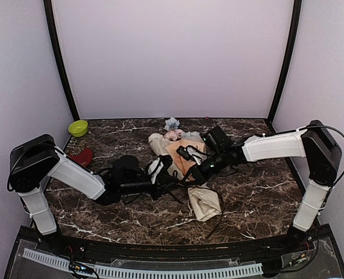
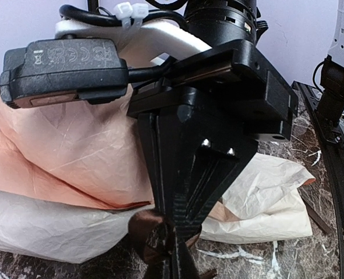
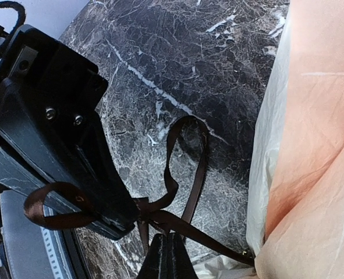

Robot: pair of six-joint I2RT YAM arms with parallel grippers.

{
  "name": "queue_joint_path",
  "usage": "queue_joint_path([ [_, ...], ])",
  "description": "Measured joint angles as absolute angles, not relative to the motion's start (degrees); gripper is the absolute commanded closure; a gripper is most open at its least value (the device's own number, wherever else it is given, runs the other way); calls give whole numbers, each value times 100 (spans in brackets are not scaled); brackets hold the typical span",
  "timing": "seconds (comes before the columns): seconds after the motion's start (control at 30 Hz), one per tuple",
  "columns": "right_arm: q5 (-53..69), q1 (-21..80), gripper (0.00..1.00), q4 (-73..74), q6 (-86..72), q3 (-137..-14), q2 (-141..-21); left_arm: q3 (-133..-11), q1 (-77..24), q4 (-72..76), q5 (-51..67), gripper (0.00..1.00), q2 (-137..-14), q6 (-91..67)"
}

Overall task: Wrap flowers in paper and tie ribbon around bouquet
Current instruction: Cross the half-tied ribbon over the folded bouquet.

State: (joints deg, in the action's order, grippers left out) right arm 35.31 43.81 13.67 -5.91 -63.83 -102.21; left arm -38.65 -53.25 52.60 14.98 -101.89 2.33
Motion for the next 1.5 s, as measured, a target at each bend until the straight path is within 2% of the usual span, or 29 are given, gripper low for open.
queue_joint_path([
  [0.47, 3286, 4239, 100, 1205, -910, -6250, -10066, -4088, -5325, 5260, 1494, 99, -10370, 252],
  [0.63, 3188, 4237, 100, 1002, -1168, -5981, -9885, -4152, -5325, 5271, 1479, 83, -10549, 242],
  [0.83, 3183, 4233, 100, 902, -1280, -5900, -9880, -4355, -5317, 5332, 1546, 72, -10954, 222],
  [1.1, 2971, 4230, 100, 976, -1269, -5900, -9880, -4425, -5190, 5422, 1734, 43, -11017, 235],
  [1.27, 2860, 4230, 100, 1039, -1264, -5902, -9880, -4425, -5153, 5356, 1999, 41, -10958, 342],
  [1.5, 2803, 4230, 100, 1057, -1264, -5902, -9880, -4431, -5153, 5312, 2333, 46, -10862, 388],
])
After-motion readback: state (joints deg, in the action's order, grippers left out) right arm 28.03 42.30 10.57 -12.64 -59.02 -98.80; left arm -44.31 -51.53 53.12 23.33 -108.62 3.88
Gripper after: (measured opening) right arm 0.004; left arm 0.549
